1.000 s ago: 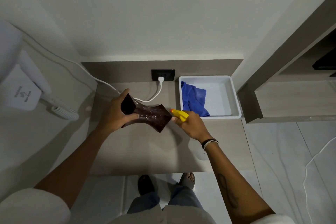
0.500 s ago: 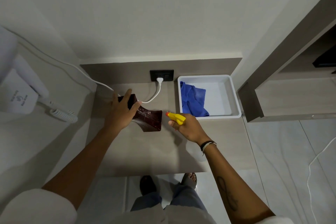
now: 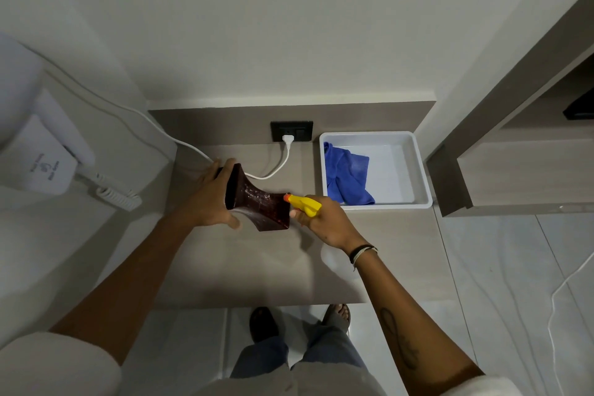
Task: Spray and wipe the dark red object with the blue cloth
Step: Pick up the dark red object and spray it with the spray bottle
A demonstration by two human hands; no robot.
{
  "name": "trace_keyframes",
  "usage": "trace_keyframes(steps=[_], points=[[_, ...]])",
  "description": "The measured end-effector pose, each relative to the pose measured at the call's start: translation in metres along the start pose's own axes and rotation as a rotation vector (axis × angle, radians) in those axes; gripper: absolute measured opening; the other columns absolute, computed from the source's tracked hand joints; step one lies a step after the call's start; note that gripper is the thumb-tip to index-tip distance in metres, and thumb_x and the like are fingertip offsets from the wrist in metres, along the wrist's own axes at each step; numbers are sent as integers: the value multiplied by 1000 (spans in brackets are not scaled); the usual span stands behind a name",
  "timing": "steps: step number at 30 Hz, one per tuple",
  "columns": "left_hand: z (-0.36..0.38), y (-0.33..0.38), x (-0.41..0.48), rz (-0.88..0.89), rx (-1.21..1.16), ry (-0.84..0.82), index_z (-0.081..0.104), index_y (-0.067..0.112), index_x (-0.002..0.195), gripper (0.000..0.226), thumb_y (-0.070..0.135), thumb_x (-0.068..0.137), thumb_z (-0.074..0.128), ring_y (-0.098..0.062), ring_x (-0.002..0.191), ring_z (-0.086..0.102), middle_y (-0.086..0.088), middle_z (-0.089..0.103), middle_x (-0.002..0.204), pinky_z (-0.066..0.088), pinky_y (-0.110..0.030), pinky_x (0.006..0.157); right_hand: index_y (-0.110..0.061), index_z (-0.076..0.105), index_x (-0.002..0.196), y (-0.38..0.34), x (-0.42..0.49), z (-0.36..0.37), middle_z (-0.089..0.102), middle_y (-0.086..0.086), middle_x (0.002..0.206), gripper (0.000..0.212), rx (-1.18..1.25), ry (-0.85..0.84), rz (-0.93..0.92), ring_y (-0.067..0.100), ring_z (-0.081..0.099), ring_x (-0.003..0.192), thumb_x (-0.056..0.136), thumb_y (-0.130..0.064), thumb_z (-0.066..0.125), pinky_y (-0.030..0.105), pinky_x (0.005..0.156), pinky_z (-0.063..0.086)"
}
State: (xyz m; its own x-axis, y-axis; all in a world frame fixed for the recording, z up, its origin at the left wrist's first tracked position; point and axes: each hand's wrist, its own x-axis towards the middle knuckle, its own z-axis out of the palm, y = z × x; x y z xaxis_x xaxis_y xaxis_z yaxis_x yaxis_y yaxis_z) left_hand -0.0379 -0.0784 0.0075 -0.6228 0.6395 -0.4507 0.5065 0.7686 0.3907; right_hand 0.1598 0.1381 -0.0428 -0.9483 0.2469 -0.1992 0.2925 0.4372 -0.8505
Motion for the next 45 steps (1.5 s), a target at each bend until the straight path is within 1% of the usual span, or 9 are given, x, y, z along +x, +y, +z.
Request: trace_keyframes(steps=[5, 11, 18, 27, 32, 36, 40, 42, 45], points=[[3, 3, -2, 101, -2, 213, 51, 7, 139, 97, 14, 54, 98, -36, 126, 59, -11, 56, 139, 50, -44, 100, -24, 67, 148, -10, 4, 3, 79, 3, 122, 44, -9, -9, -78, 12, 69, 102, 106, -39, 66, 27, 88, 57], [5, 6, -3, 144, -11, 237, 53, 6, 139, 95, 12, 54, 97, -36, 126, 58, -12, 58, 139, 48, -40, 97, -22, 70, 143, -22, 11, 7, 77, -5, 115, 41, 28, 4, -65, 16, 71, 102, 106, -39, 66, 17, 81, 53], [5, 7, -2, 150, 10, 245, 51, 8, 141, 97, 16, 56, 99, -37, 127, 57, -12, 58, 139, 49, -44, 99, -18, 70, 140, -9, 10, 2, 78, 10, 124, 46, -217, -55, 96, 31, 73, 111, 106, -47, 63, 44, 96, 60], [3, -3, 1, 144, 17, 244, 58, 12, 130, 92, 28, 49, 98, -35, 112, 62, -8, 65, 122, 52, -46, 93, -18, 69, 142, -3, 7, -1, 78, 11, 124, 49, -198, -24, 148, 31, 72, 113, 105, -49, 63, 48, 98, 59], [8, -10, -3, 32, -249, 261, 61, 22, 99, 58, 41, 55, 94, -21, 84, 69, 3, 70, 91, 60, -48, 76, -12, 71, 138, -12, 6, -4, 79, 11, 116, 47, -102, 47, 123, 30, 74, 106, 105, -45, 65, 49, 94, 61], [14, -16, -6, -178, -535, 226, 63, 30, 118, 75, 62, 55, 88, -7, 98, 69, 15, 72, 107, 56, -34, 83, -11, 71, 137, -10, 5, -9, 78, 10, 108, 48, -68, 65, 119, 29, 73, 99, 104, -46, 66, 49, 89, 60], [19, -20, -6, -243, -636, 223, 61, 55, 111, 54, 70, 62, 78, -20, 99, 74, 7, 74, 110, 62, -41, 87, -9, 75, 115, -3, 0, -8, 69, -3, 86, 39, -10, 91, 131, 20, 66, 81, 101, -45, 71, 37, 75, 53], [20, -20, -6, -239, -655, 222, 59, 65, 105, 43, 70, 66, 75, -20, 104, 72, 6, 72, 117, 61, -42, 94, -9, 75, 119, -1, -1, -6, 68, -6, 88, 41, 14, 85, 131, 18, 66, 82, 102, -45, 70, 36, 77, 54], [18, -19, -7, -238, -672, 188, 58, 58, 127, 63, 70, 68, 75, -24, 118, 70, 0, 69, 136, 59, -44, 100, -8, 74, 118, 1, -4, -2, 70, -5, 91, 40, 42, 69, 129, 17, 68, 85, 102, -44, 70, 33, 77, 53]])
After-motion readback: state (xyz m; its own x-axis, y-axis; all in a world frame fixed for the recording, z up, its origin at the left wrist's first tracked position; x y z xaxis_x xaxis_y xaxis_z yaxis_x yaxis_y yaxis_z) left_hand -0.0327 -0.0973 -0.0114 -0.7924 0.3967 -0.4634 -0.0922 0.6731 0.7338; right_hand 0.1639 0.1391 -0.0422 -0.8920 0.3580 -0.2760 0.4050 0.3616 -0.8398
